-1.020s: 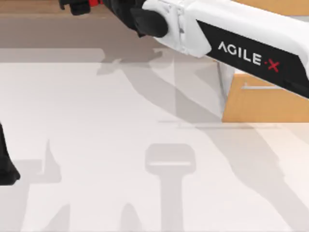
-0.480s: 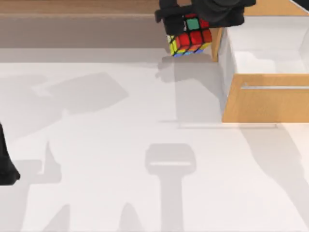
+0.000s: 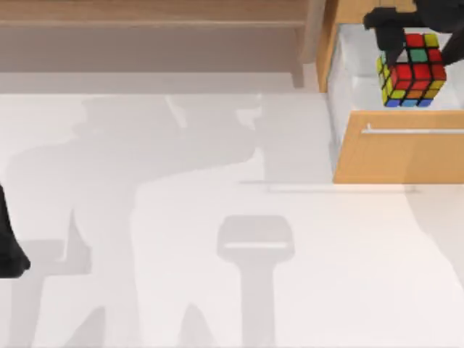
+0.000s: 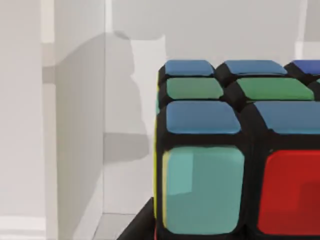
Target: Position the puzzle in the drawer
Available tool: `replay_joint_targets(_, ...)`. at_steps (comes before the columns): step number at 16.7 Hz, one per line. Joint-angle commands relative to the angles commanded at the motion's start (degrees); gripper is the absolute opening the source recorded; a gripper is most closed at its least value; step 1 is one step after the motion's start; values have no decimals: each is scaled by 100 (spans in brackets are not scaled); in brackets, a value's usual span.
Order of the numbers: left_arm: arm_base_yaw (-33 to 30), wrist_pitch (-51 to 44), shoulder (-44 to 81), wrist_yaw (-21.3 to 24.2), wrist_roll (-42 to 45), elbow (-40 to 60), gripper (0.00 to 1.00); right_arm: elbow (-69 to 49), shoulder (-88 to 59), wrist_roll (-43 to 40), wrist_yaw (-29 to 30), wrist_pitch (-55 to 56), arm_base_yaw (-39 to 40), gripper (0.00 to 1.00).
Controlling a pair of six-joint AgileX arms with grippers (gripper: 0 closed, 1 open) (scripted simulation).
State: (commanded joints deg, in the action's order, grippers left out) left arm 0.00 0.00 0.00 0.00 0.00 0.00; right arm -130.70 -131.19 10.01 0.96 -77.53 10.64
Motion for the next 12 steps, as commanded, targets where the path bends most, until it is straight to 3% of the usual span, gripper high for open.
replay_joint_targets(5,0,0,0,0,0,0,100,-107,-865,-137,-102,-334,-319,0)
replay_joint_targets(11,0,0,0,0,0,0,100,-107,-927,-142,-111,-349,-329,0)
replay_joint_targets(12,0,0,0,0,0,0,100,-107,-927,-142,-111,-349,-329,8)
